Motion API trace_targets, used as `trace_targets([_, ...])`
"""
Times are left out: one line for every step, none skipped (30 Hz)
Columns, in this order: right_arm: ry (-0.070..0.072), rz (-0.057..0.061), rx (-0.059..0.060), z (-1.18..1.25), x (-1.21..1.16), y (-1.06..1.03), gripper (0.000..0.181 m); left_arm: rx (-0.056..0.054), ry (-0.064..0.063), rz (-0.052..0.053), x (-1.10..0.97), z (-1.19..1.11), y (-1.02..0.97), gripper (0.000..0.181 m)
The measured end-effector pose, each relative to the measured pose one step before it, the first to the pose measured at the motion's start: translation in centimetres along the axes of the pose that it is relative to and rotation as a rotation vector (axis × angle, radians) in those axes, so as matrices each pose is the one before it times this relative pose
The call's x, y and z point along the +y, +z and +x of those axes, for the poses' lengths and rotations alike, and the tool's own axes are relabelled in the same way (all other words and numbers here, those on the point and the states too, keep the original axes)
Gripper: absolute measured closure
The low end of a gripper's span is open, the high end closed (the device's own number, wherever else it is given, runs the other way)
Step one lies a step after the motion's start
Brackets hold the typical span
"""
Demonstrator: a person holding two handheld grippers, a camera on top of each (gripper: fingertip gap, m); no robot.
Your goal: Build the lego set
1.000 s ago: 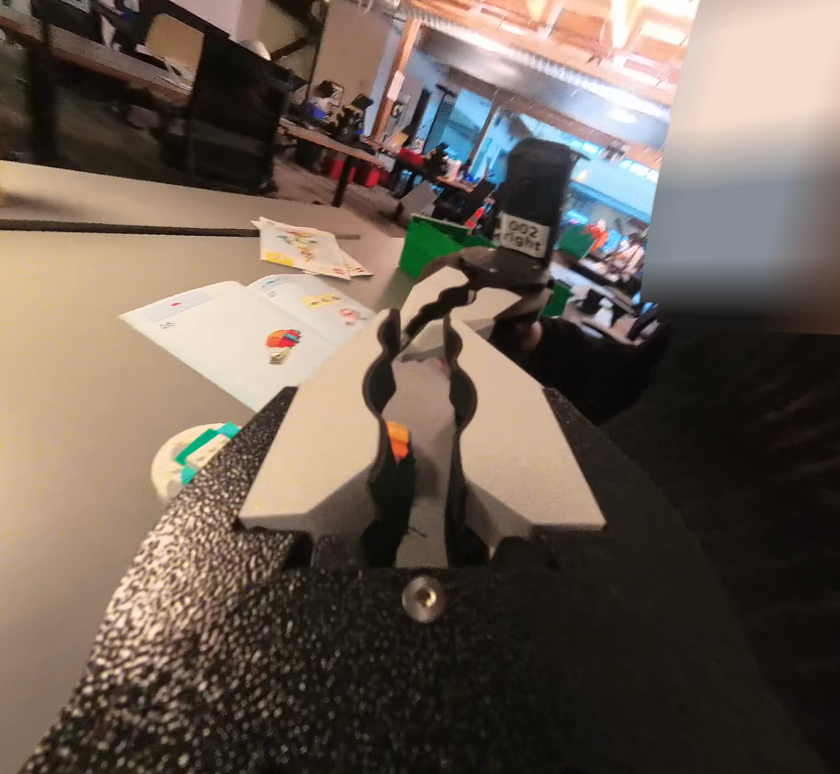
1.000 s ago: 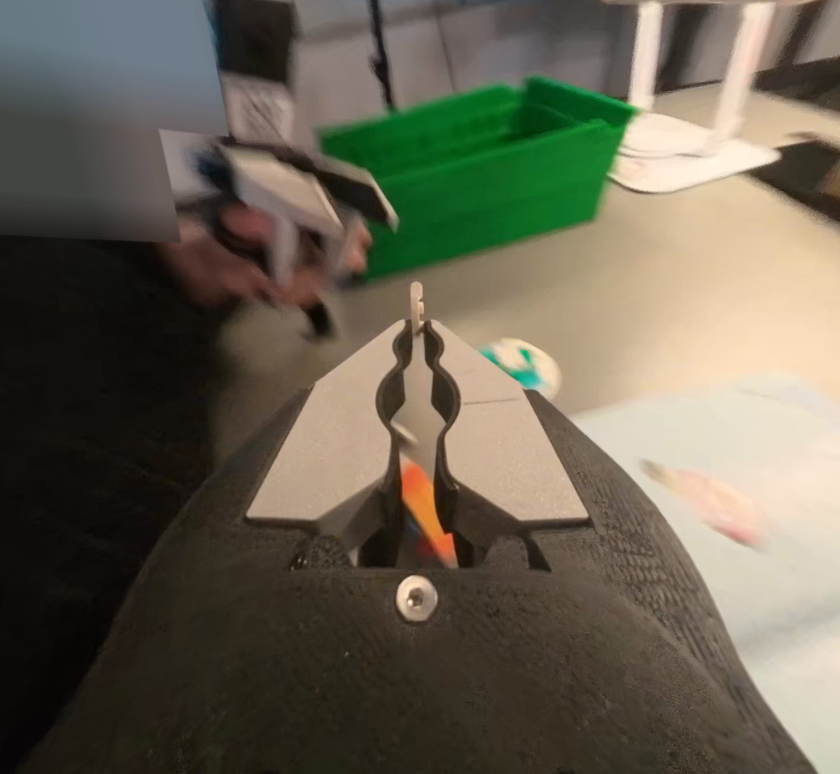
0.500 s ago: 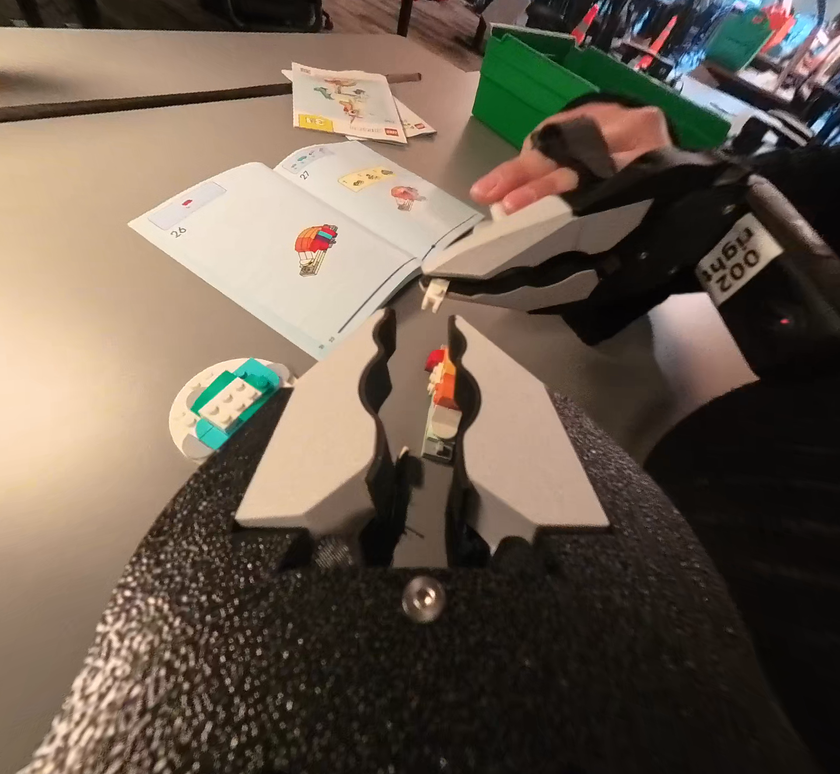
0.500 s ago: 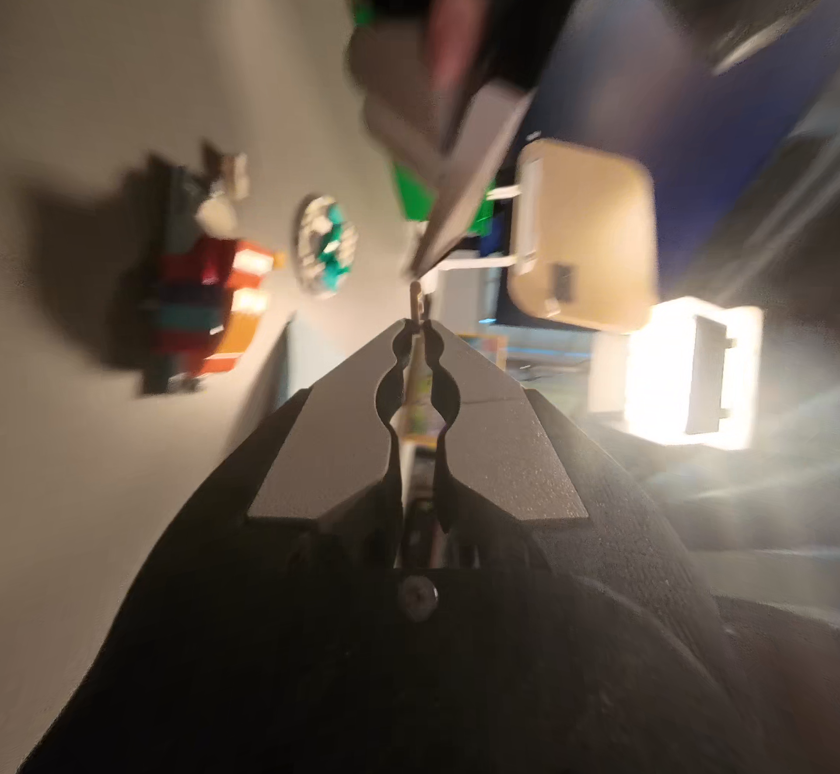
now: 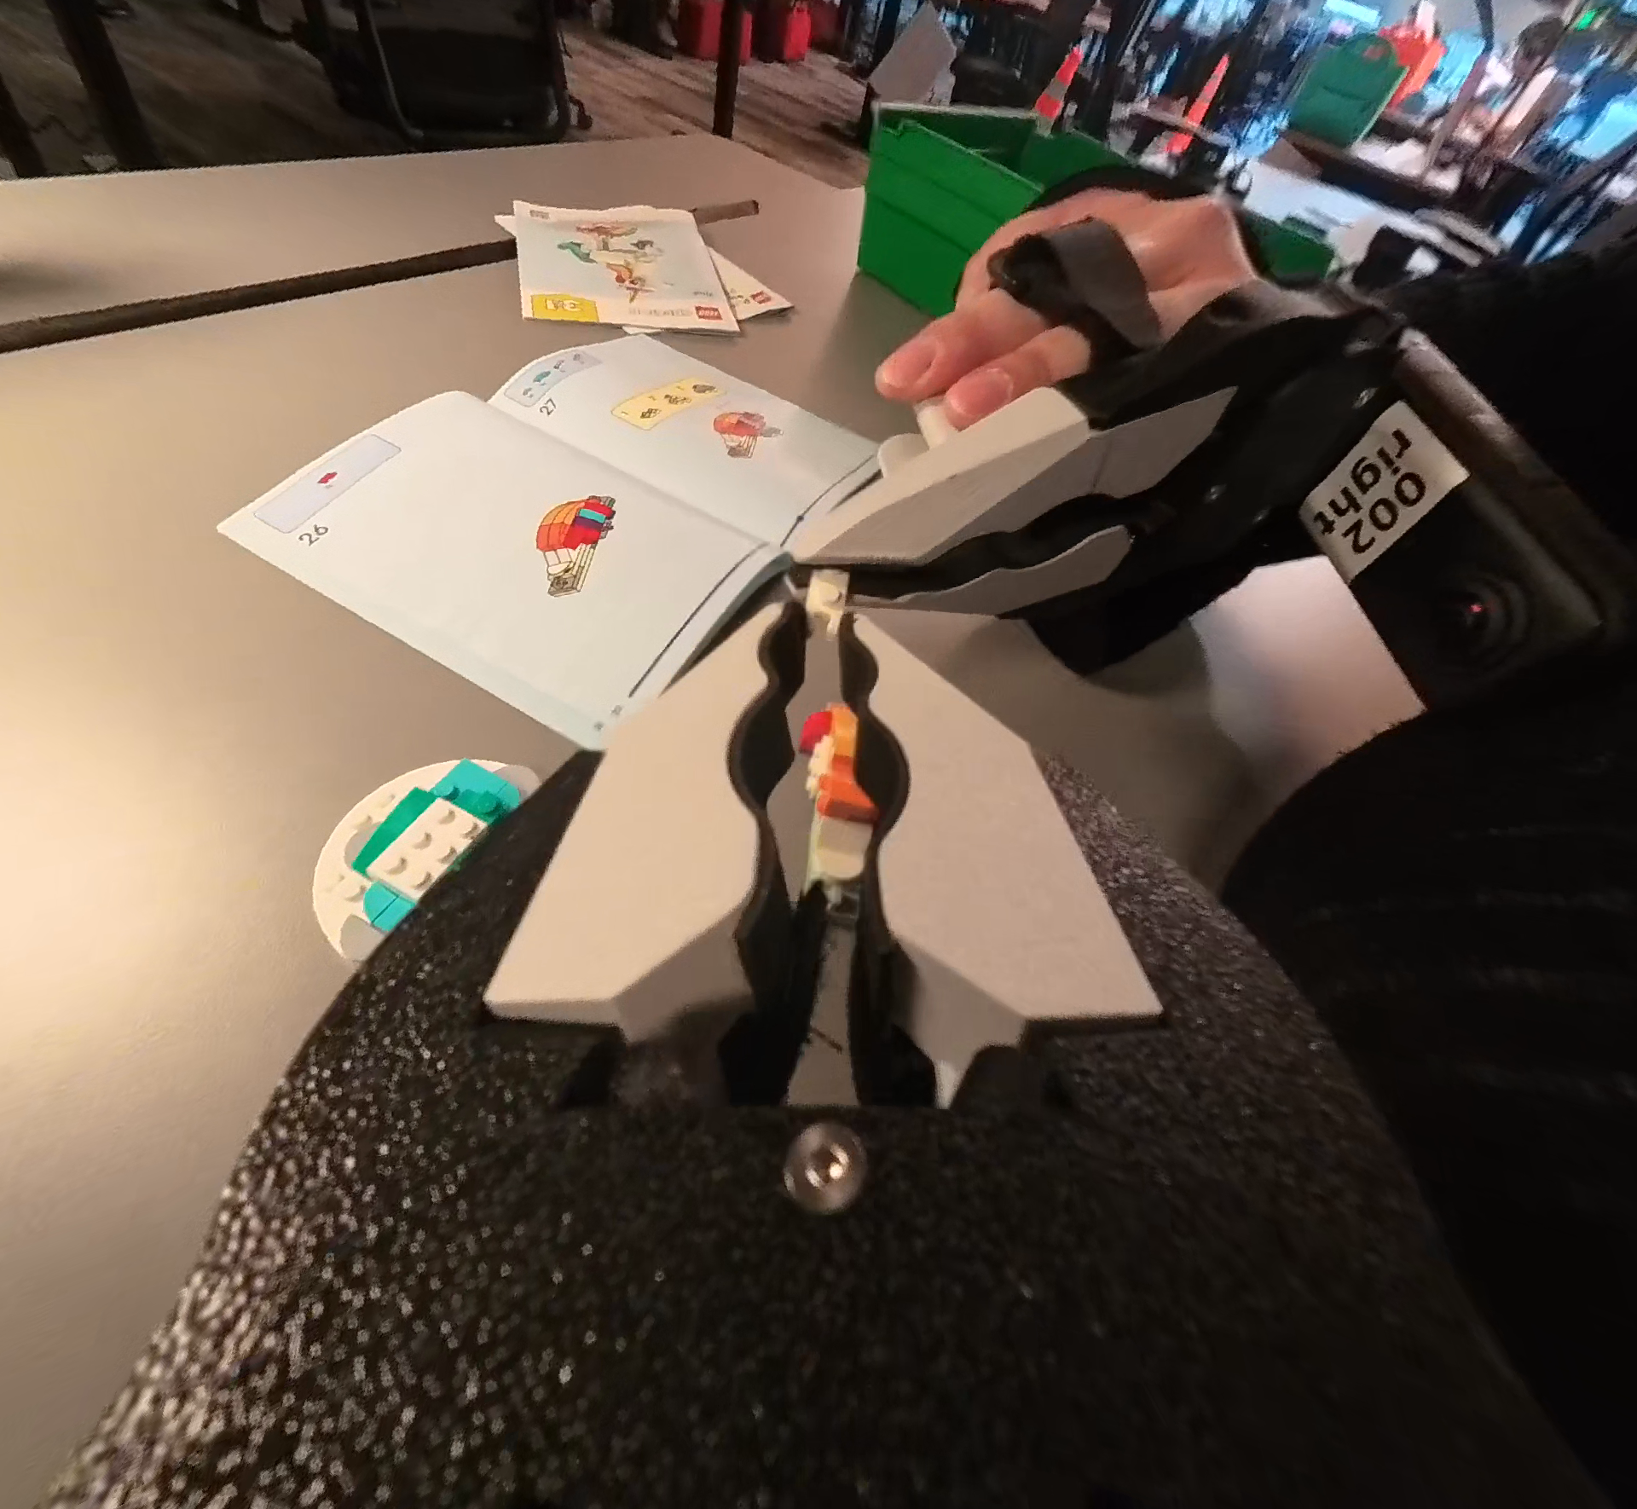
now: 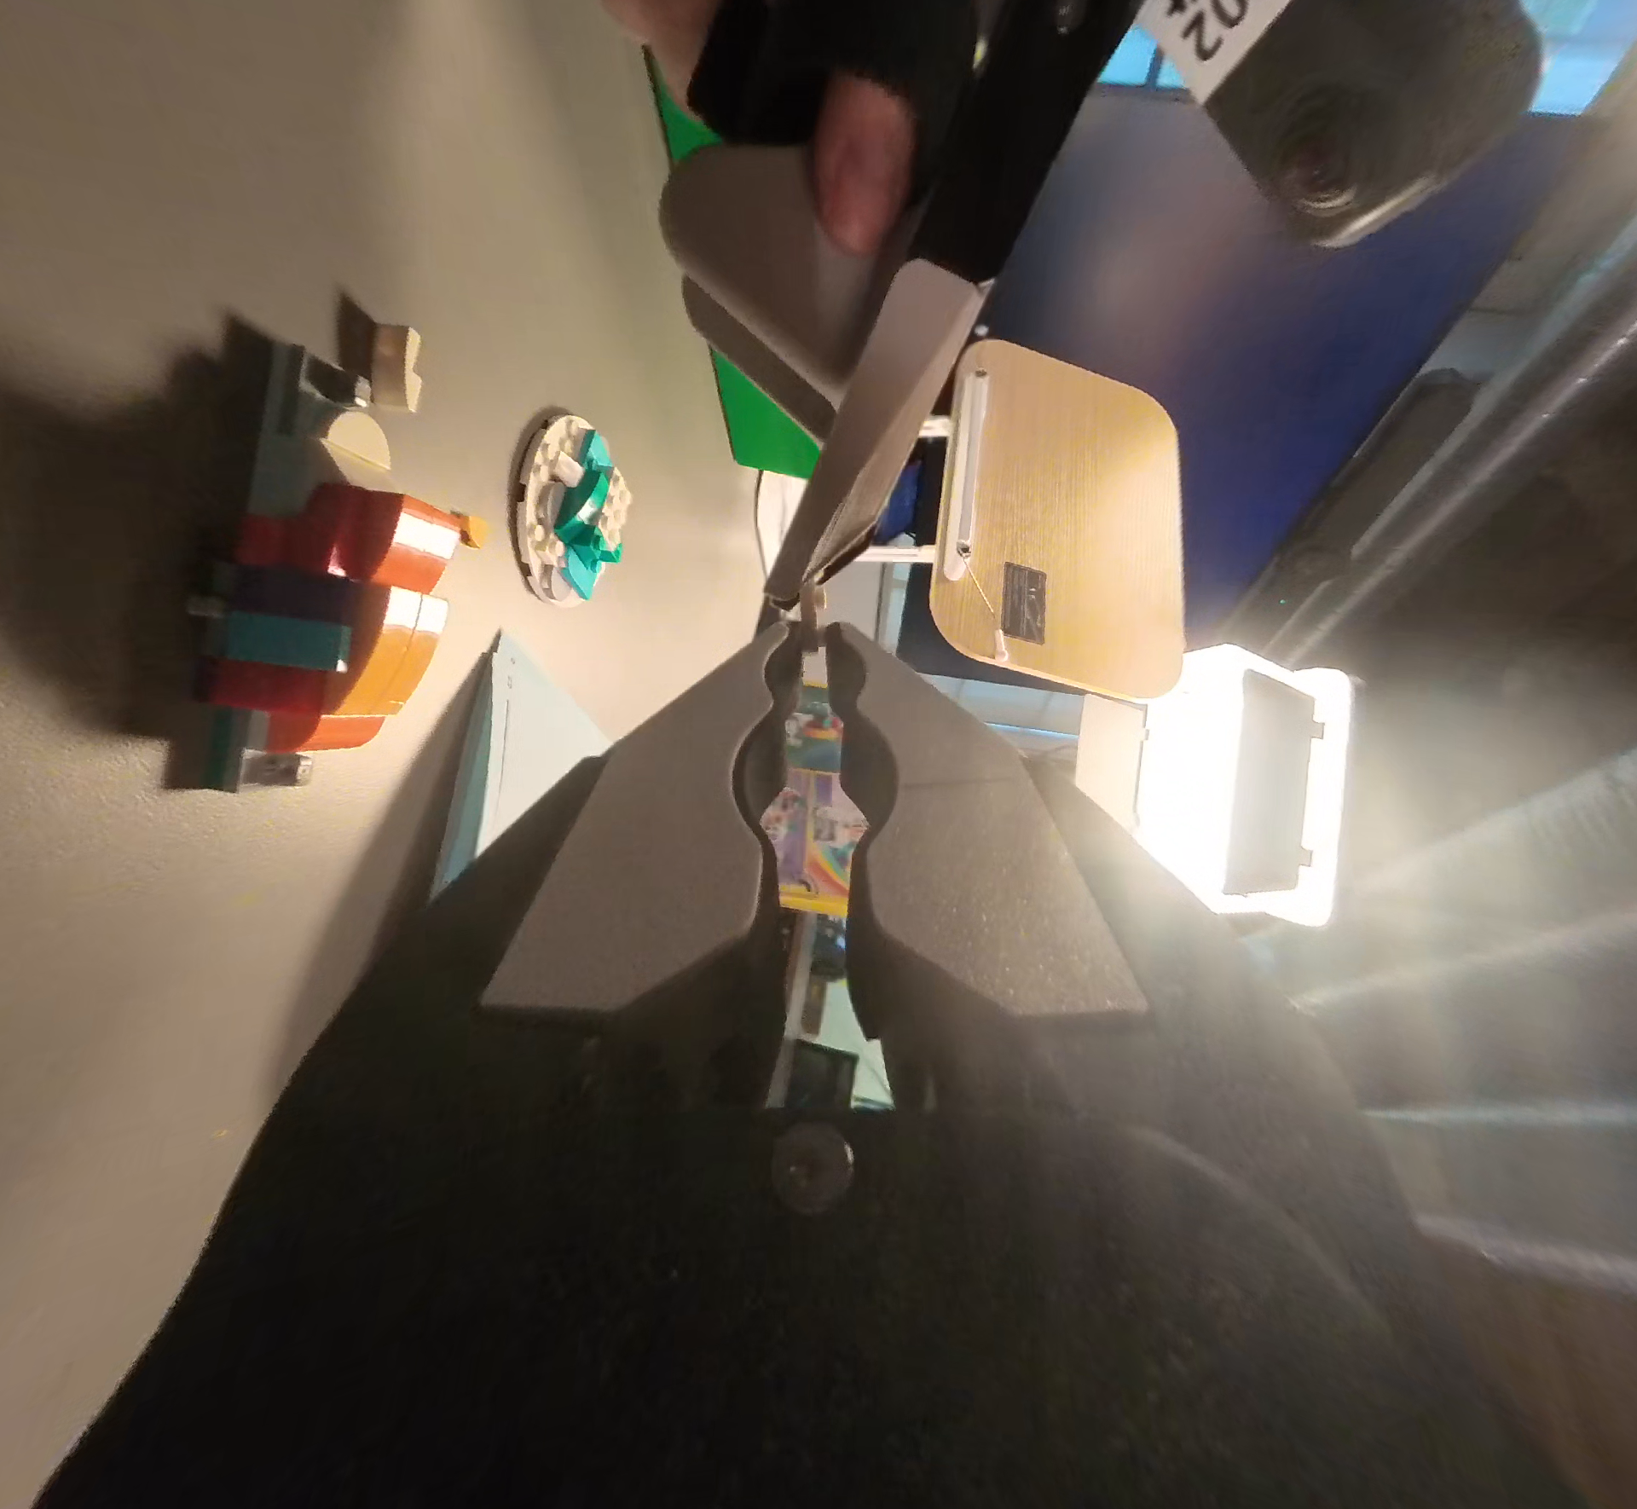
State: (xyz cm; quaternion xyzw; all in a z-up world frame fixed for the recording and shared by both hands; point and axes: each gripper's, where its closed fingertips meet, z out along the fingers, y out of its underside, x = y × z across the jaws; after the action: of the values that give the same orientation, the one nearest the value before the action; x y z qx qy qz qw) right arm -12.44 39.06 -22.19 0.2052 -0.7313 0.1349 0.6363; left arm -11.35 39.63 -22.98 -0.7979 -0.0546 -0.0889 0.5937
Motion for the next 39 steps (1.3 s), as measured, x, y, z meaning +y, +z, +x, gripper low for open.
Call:
trace_targets([0.0096,0.0030,-0.0134,-0.314,-0.065,0.084,0.177,-0.0038,0.0138,-0.0236,0.335,-0.046,0.023,0.176])
trace_targets([0.0203,0.0041,-0.0107,-0.315,-0.068,0.126,0.177,-0.0059,0.0106,-0.0185,0.306,-0.085,-0.009,0.176])
trace_targets([0.0287,0.0059,-0.0111,-0.379,-0.036,0.142,0.176,-0.0098,0.0025,-0.0169,0.342,-0.142,0.011,0.177])
trace_targets([0.0363,0.0010,-0.0090,-0.405,0.080,0.093,0.178,-0.0116,-0.0016,-0.0165,0.383,-0.162,-0.010,0.177])
trace_targets([0.0419,-0.0162,-0.0153,-0.518,0.443,0.013,0.174,-0.0186,0.0029,-0.0204,0.468,-0.293,-0.098,0.177])
trace_targets([0.0545,-0.0244,-0.0285,-0.737,0.729,-0.042,0.166,-0.0220,0.0043,-0.0215,0.497,-0.376,-0.205,0.177])
trace_targets([0.0726,-0.0318,-0.0242,-0.690,0.964,-0.119,0.162,-0.0254,0.0005,-0.0232,0.523,-0.466,-0.265,0.177])
trace_targets([0.0861,-0.0273,-0.0043,-0.344,0.994,-0.153,0.159,-0.0294,0.0035,-0.0298,0.639,-0.548,-0.264,0.177])
trace_targets([0.0887,-0.0183,0.0181,0.036,0.927,-0.184,0.157,-0.0272,0.0086,-0.0387,0.750,-0.500,-0.218,0.177])
trace_targets([0.0788,-0.0190,0.0395,0.386,0.962,-0.155,0.156,-0.0241,0.0042,-0.0455,0.842,-0.426,-0.119,0.177])
trace_targets([0.0658,-0.0264,0.0551,0.631,1.034,-0.100,0.155,-0.0119,-0.0036,-0.0476,0.837,-0.193,-0.006,0.176])
trace_targets([0.0555,-0.0270,0.0673,0.867,0.973,-0.108,0.155,-0.0056,-0.0103,-0.0338,0.617,-0.065,0.075,0.176])
trace_targets([0.0569,-0.0176,0.0764,1.076,0.798,-0.156,0.154,-0.0084,-0.0081,-0.0201,0.397,-0.082,0.097,0.176])
trace_targets([0.0565,-0.0096,0.0780,1.193,0.632,-0.198,0.155,-0.0135,0.0002,-0.0139,0.285,-0.154,0.065,0.176])
trace_targets([0.0527,-0.0056,0.0744,1.230,0.500,-0.222,0.155,-0.0158,0.0067,-0.0132,0.268,-0.232,0.027,0.176])
trace_targets([0.0402,0.0016,0.0625,1.117,0.292,-0.233,0.155,-0.0139,0.0102,-0.0149,0.305,-0.251,0.009,0.176])
trace_targets([0.0097,0.0118,0.0577,1.142,-0.050,-0.252,0.157,-0.0121,0.0091,-0.0179,0.359,-0.277,0.015,0.176])
trace_targets([-0.0066,0.0190,0.0583,1.221,-0.354,-0.253,0.160,-0.0013,0.0078,-0.0190,0.376,-0.152,0.036,0.176])
trace_targets([0.0108,0.0152,0.0357,0.865,-0.260,-0.173,0.162,0.0191,0.0083,-0.0154,0.301,0.165,0.074,0.176])
trace_targets([0.0333,0.0039,0.0170,0.501,0.042,-0.105,0.162,0.0339,0.0101,-0.0134,0.211,0.436,0.093,0.176])
trace_targets([0.0358,-0.0026,0.0115,0.373,0.189,-0.107,0.162,0.0140,0.0039,-0.0134,0.175,0.220,0.092,0.176])
trace_targets([0.0197,-0.0006,0.0132,0.425,0.099,-0.099,0.162,0.0041,0.0108,-0.0170,0.212,0.124,0.099,0.176])
trace_targets([0.0135,0.0031,0.0163,0.477,-0.005,-0.101,0.163,0.0006,0.0203,-0.0185,0.249,0.094,0.114,0.176])
trace_targets([0.0183,0.0022,0.0142,0.438,0.023,-0.100,0.162,-0.0073,0.0213,-0.0174,0.251,-0.015,0.136,0.176])
trace_targets([0.0210,0.0008,0.0130,0.421,0.059,-0.073,0.163,-0.0053,0.0189,-0.0065,0.089,0.009,0.107,0.176])
trace_targets([0.0211,0.0021,0.0140,0.450,0.020,-0.085,0.163,0.0008,0.0065,0.0017,-0.035,0.047,0.022,0.176])
trace_targets([0.0244,0.0074,0.0183,0.526,-0.083,-0.104,0.163,0.0054,-0.0030,-0.0024,0.008,0.050,0.019,0.176])
trace_targets([0.0267,0.0114,0.0193,0.562,-0.170,-0.119,0.163,0.0054,-0.0050,-0.0013,0.011,-0.009,-0.005,0.176])
trace_targets([0.0252,0.0102,0.0159,0.513,-0.150,-0.104,0.163,0.0048,-0.0060,-0.0013,0.018,-0.011,0.002,0.176])
trace_targets([0.0216,0.0049,0.0157,0.476,-0.046,-0.086,0.163,0.0022,-0.0051,-0.0027,0.010,-0.032,-0.011,0.176])
trace_targets([0.0195,0.0001,0.0127,0.395,0.043,-0.051,0.163,-0.0015,-0.0013,-0.0028,0.015,-0.041,-0.013,0.176])
trace_targets([0.0184,-0.0016,0.0102,0.351,0.083,-0.038,0.163,-0.0020,0.0029,-0.0032,0.017,-0.027,-0.011,0.176])
trace_targets([0.0177,-0.0014,0.0080,0.279,0.067,-0.014,0.163,-0.0023,0.0030,-0.0026,0.010,-0.021,-0.007,0.176])
trace_targets([0.0154,-0.0015,0.0038,0.193,0.078,-0.009,0.163,0.0015,0.0030,-0.0024,0.007,0.041,-0.006,0.176])
trace_targets([0.0120,-0.0032,0.0017,0.126,0.115,0.010,0.163,0.0029,0.0010,-0.0023,0.017,0.044,-0.003,0.176])
trace_targets([0.0085,-0.0027,0.0013,0.084,0.090,0.020,0.163,0.0023,-0.0028,-0.0019,0.009,0.014,0.001,0.175])
trace_targets([0.0049,-0.0006,0.0004,0.048,0.029,0.016,0.163,0.0016,-0.0037,-0.0019,0.001,0.010,0.007,0.175])
trace_targets([0.0021,0.0002,-0.0009,0.001,0.009,-0.003,0.163,-0.0040,-0.0011,-0.0015,-0.002,-0.077,-0.005,0.174])
trace_targets([-0.0003,0.0000,-0.0011,-0.024,-0.002,0.007,0.163,-0.0074,0.0018,-0.0019,0.005,-0.114,-0.009,0.172])
